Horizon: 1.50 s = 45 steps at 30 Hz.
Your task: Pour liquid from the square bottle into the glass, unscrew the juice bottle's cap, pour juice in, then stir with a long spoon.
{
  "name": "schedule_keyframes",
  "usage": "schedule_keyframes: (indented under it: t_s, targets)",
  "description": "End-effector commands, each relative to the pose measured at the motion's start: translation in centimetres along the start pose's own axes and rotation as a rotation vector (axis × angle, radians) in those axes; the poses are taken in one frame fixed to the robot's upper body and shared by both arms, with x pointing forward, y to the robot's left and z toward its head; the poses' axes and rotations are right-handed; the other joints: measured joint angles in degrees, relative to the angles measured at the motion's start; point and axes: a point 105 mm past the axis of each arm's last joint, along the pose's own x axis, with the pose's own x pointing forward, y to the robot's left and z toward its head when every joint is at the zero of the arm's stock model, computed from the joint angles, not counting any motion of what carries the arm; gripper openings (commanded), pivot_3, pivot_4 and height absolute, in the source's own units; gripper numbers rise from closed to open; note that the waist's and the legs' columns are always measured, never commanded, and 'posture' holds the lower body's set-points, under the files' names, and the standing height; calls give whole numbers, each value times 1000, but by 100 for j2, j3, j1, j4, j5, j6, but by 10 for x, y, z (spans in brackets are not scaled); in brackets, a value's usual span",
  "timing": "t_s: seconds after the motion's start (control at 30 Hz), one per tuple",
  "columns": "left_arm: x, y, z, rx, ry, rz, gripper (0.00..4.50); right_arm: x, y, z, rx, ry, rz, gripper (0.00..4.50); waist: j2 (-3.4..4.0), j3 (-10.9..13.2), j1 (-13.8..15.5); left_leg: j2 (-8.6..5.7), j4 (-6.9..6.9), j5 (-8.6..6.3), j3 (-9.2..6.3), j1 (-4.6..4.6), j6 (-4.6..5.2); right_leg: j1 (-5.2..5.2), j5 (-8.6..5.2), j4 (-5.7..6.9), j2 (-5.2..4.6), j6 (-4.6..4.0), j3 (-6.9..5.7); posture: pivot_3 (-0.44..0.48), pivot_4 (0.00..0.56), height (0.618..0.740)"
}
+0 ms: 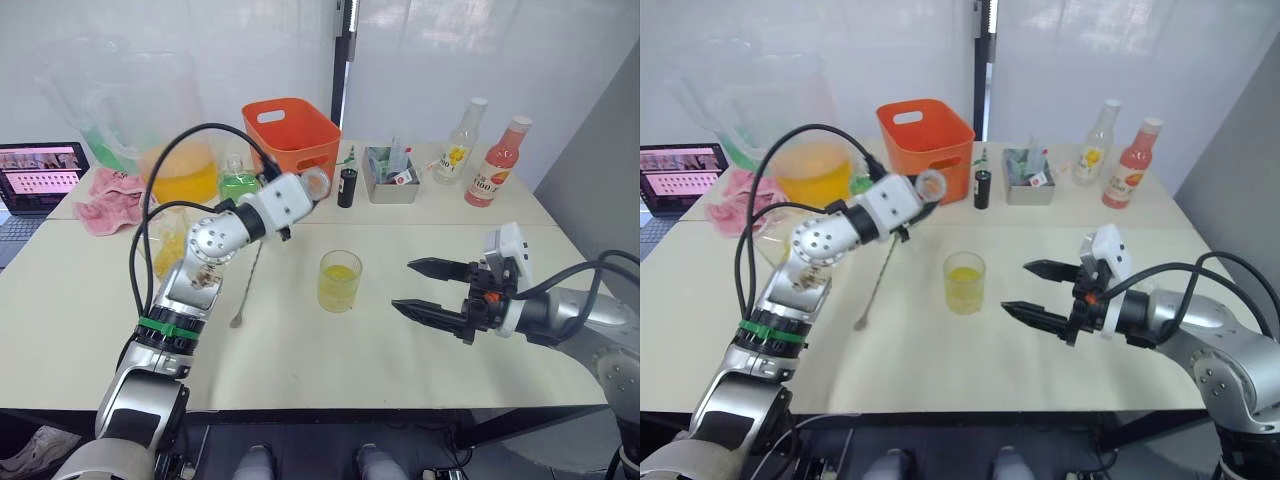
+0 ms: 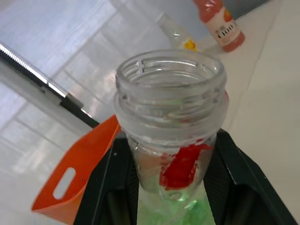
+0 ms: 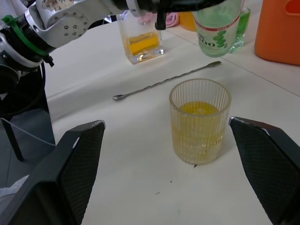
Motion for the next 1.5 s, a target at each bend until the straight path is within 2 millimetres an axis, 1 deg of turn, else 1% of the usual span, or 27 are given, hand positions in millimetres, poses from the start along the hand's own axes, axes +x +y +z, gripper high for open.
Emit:
schedule_keyframes:
  t_s: [0.03,0.1,0.17,0.23,0.3,0.37,0.43,0.47,0.53,0.6,0.67,0.73,0.8,0.87,0.93,1.0,1.07,1.1,1.17,1.2,1.27,1.33,1.4,1.5]
  targets:
    - [-11,14,25,-120,-52,33,1408,-1,0,10,-40,-22,19,4476,0,0,7,0,0,0,-1,0,0,1,0,1,0,0,0,0,150,740]
    - [-24,23,27,-226,-52,77,1408,2,-4,13,-46,-29,33,4476,0,0,3,0,0,0,-4,0,0,3,0,0,1,0,-3,0,150,740]
    - [-45,33,28,-353,-45,134,1408,5,-10,17,-51,-39,49,4476,0,0,-24,0,3,0,-4,0,0,4,0,0,0,0,-3,0,150,740]
    - [-62,34,29,-421,-41,134,1408,7,-15,17,-57,-33,64,4476,0,0,-54,2,2,0,-5,2,0,0,0,3,2,-1,-3,0,150,740]
    - [-70,33,32,-452,-43,126,1408,8,-19,17,-60,-29,71,4476,0,0,-64,6,1,0,-9,3,0,1,0,3,7,-1,-6,0,150,740]
    - [-81,33,29,-463,-16,146,1408,9,-23,17,-73,-23,84,4476,0,0,-53,5,1,0,-10,3,0,3,0,2,6,-1,-7,0,150,740]
    - [-97,30,31,-457,-2,156,1408,13,-28,19,-84,-21,108,4476,0,0,-46,3,4,0,-9,3,0,7,0,-1,5,-1,-6,0,150,740]
    - [-100,28,32,-455,0,156,1408,13,-29,20,-87,-21,114,4476,0,0,-46,3,6,0,-8,2,0,6,0,-1,5,-1,-5,0,150,740]
    - [-122,32,31,-469,14,216,1408,18,-33,21,-98,-15,144,4476,0,0,-48,5,4,0,-9,3,0,5,1,-1,6,-3,-7,0,150,740]
    - [-134,33,32,-474,23,250,1408,21,-35,22,-106,-11,162,4476,0,0,-70,6,3,0,-9,3,0,3,2,-1,6,-4,-7,0,150,740]
    - [-160,33,20,-460,95,312,1408,27,-36,22,-106,-12,195,4476,0,0,-103,7,2,0,-9,3,0,2,1,-1,7,-5,-9,0,150,740]
    - [-178,34,15,-451,136,358,1408,32,-36,23,-106,-14,218,4476,1,0,-128,6,-3,0,-6,7,0,4,0,0,5,-9,-6,0,150,740]
    - [-192,35,12,-455,154,392,1408,35,-35,23,-106,-15,235,4476,0,0,-136,11,-4,0,-9,7,0,2,1,-1,8,-15,-11,0,150,740]
    - [-214,39,11,-452,172,470,1408,39,-33,22,-103,-18,260,4476,-1,-1,-134,10,-2,0,-9,7,-1,2,0,-1,7,-15,-12,0,150,740]
    - [-226,42,11,-444,180,514,1408,42,-33,22,-104,-18,272,4476,-1,-1,-122,10,-1,-1,-7,6,-1,2,0,-3,6,-15,-12,0,150,740]
    - [-250,48,4,-425,230,606,1408,45,-31,22,-101,-28,281,4476,-2,-1,-108,10,-1,-1,-8,6,-1,3,0,-4,6,-16,-15,0,150,740]
    - [-269,52,-2,-416,271,673,1408,47,-29,22,-97,-35,290,4476,-3,-2,-127,11,-2,-1,-7,6,-2,1,-1,-6,5,-20,-14,0,150,740]
    - [-275,53,-4,-418,280,689,1408,48,-29,22,-96,-36,293,4476,-3,-2,-129,11,-2,-1,-6,6,-2,-1,-1,-6,5,-21,-14,0,150,740]
    - [-292,61,-11,-431,307,760,1408,47,-27,22,-96,-41,293,4476,-3,-2,-116,12,-4,-1,-6,7,-2,-3,-3,-5,5,-26,-16,0,150,740]
    - [-299,65,-14,-433,316,789,1408,46,-27,22,-97,-43,292,4476,-3,-2,-114,13,-4,-1,-7,7,-2,-3,-23,-5,6,-60,-17,0,150,740]
    - [-308,74,-21,-447,322,832,1408,45,-25,22,-100,-50,286,4476,-7,-4,-111,13,-4,-1,-6,8,-2,-2,-27,-5,5,-67,-17,0,150,740]
    - [-312,83,-29,-454,336,848,1408,42,-24,22,-104,-57,273,4476,-11,-7,-105,13,-4,-1,-6,8,-2,-3,-27,-5,5,-69,-18,0,150,740]
    - [-310,95,-39,-463,358,851,1408,38,-23,22,-110,-65,251,4476,-18,-11,-83,13,-5,-2,-7,7,-3,-5,-29,-5,5,-71,-19,0,150,740]
    - [-304,106,-47,-470,361,845,1408,33,-20,21,-112,-67,228,4476,-23,-14,-78,13,-6,-2,-1,7,-4,-7,-29,-7,1,-73,-19,0,150,740]
